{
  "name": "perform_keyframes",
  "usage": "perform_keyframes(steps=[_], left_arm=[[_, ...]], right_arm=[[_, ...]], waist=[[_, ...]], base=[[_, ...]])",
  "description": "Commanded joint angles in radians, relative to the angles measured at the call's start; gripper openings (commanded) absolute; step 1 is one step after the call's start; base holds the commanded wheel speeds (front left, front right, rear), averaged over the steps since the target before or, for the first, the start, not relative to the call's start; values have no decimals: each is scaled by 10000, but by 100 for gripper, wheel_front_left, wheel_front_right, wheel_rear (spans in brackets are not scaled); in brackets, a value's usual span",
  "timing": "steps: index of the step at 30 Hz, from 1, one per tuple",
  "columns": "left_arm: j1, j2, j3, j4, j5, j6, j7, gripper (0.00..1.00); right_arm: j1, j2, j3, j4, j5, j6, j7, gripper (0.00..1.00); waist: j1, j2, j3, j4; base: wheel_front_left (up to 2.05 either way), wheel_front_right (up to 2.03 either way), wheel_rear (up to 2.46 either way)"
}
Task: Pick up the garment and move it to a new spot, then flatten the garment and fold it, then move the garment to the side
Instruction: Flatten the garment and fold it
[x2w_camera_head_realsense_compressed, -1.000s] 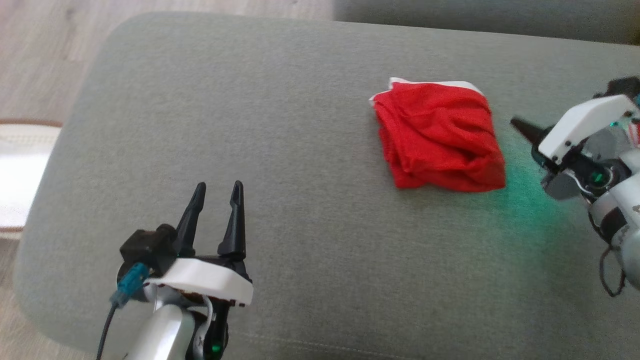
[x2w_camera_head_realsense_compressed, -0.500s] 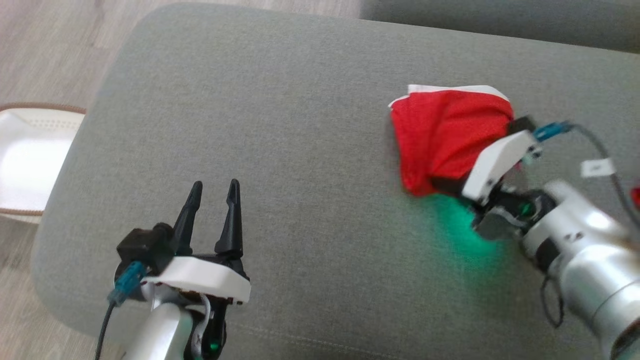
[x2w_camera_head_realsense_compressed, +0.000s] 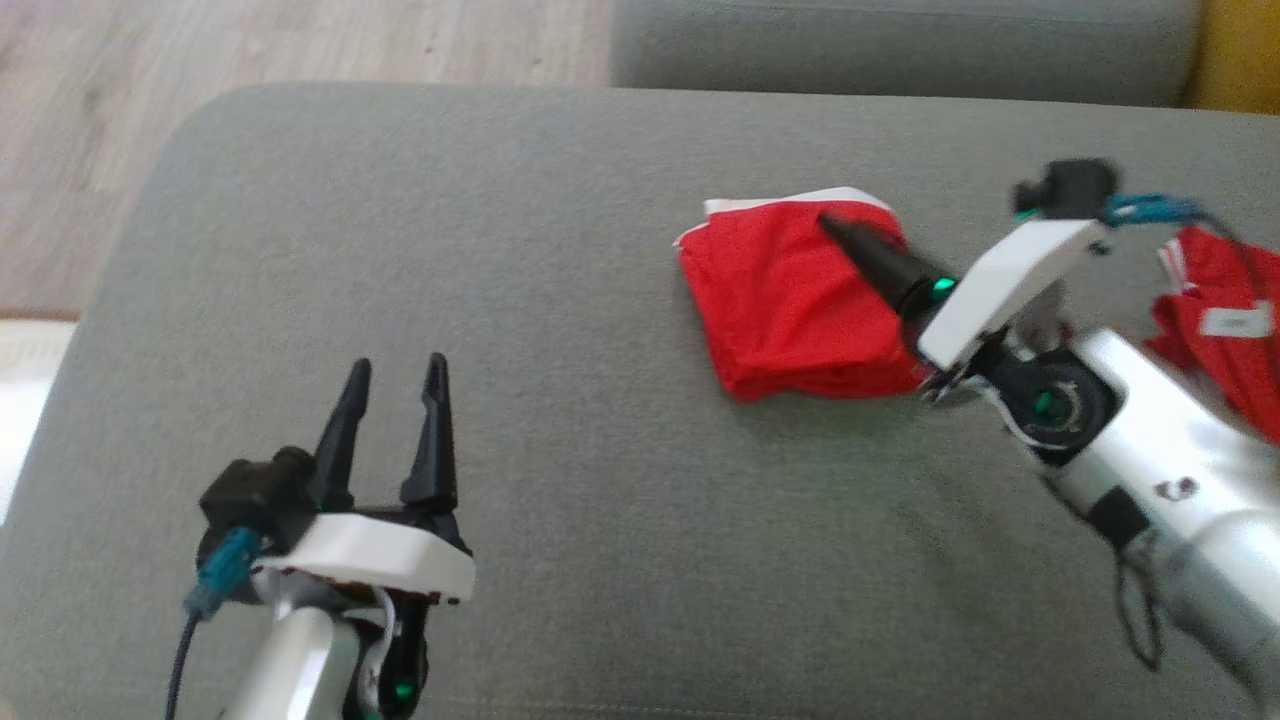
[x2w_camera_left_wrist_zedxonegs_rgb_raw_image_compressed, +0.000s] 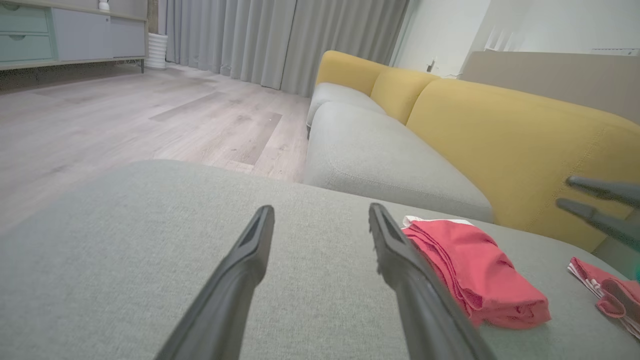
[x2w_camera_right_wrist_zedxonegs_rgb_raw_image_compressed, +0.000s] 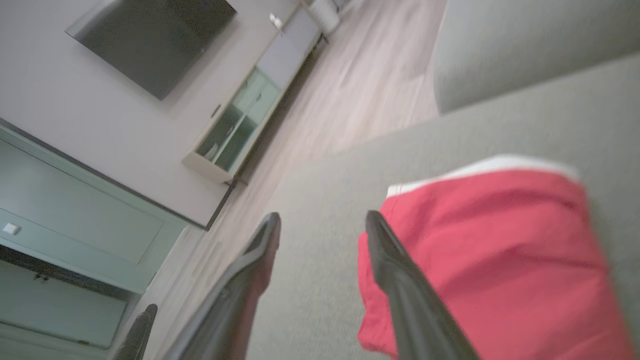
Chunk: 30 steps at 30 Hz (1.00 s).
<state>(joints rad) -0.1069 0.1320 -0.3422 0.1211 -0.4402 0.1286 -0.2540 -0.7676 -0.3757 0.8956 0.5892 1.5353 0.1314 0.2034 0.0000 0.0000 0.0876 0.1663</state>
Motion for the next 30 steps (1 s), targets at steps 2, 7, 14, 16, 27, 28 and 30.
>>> perform_keyframes(steps=[2, 7, 14, 16, 27, 28, 30], left_arm=[[-260, 272, 591, -624, 195, 76, -78, 100], [-202, 395, 1071, -864, 285, 204, -78, 100], [-15, 452, 1728, -1122, 379, 152, -78, 100], [95, 389, 1936, -1159, 446, 123, -78, 100], [660, -151, 2676, -405, 1250, -301, -78, 100], [657, -184, 2698, -320, 1351, -369, -78, 100], [622, -230, 2737, -163, 1596, -468, -78, 100]], right_arm=[[-28, -763, -219, -1138, -967, -7, -1374, 100], [64, -1756, -443, -1989, -2744, -7, -3472, 100], [1117, -2059, -1878, -1537, -5933, -7, -4609, 100], [1802, -1764, -2742, -1516, -6659, -7, -4638, 100], [5245, 113, -6514, -2604, -9899, -7, -4649, 100], [5402, 212, -6622, -2642, -10274, -7, -4649, 100], [5620, 412, -6692, -2625, -10826, -7, -4649, 100]], waist=[[0, 0, -323, -535], [0, 0, -560, -1015], [0, 0, -801, -1630], [0, 0, -874, -1750], [0, 0, -873, -1893], [0, 0, -856, -1876], [0, 0, -826, -1828]], base=[[0, 0, 0], [0, 0, 0], [0, 0, 0], [0, 0, 0], [0, 0, 0], [0, 0, 0], [0, 0, 0]])
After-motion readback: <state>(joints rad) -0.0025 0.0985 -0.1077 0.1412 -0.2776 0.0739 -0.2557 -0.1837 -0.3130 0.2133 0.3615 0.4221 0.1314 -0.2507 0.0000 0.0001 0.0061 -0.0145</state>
